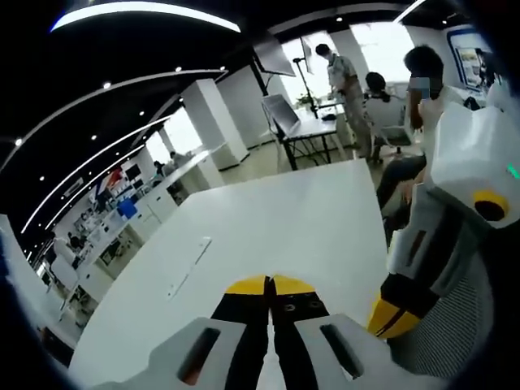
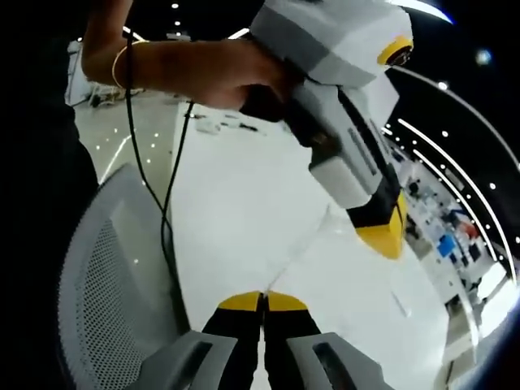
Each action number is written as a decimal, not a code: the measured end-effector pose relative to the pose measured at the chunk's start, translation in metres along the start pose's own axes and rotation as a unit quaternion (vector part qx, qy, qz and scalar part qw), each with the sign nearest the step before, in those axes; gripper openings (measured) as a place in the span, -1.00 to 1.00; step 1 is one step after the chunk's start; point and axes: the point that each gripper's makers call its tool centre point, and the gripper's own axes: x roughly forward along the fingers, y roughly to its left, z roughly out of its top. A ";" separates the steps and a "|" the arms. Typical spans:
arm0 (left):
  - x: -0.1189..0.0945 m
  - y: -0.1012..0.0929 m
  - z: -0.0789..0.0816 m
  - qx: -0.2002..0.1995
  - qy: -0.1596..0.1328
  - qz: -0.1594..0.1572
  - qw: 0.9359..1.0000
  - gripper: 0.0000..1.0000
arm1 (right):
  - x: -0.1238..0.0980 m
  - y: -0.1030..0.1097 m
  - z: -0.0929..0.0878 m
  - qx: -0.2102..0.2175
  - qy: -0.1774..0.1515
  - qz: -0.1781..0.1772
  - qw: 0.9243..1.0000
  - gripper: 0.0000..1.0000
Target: Open the resealable bag by pulling the two sides of the seal apart until the entire bag opening is separated and visibly accessible.
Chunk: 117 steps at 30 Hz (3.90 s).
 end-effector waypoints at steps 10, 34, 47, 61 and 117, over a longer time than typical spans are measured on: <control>0.008 -0.009 -0.016 0.001 0.021 -0.012 1.000 -1.00 | -0.010 -0.019 0.002 0.062 -0.027 -0.039 0.997 -0.79; 0.035 0.105 -0.015 0.000 0.010 0.070 0.998 -1.00 | -0.041 -0.046 -0.026 0.186 -0.048 -0.112 0.975 -0.28; 0.073 0.168 -0.016 0.060 0.030 0.101 0.993 -1.00 | -0.047 -0.055 -0.047 0.254 -0.045 -0.127 0.958 0.12; 0.127 0.231 -0.007 0.160 -0.010 0.128 0.979 -1.00 | -0.052 -0.060 -0.072 0.298 -0.017 -0.142 0.944 0.12; 0.112 0.076 -0.170 0.060 0.117 -0.028 0.991 -0.53 | -0.033 -0.051 -0.079 0.313 0.005 -0.113 0.943 0.10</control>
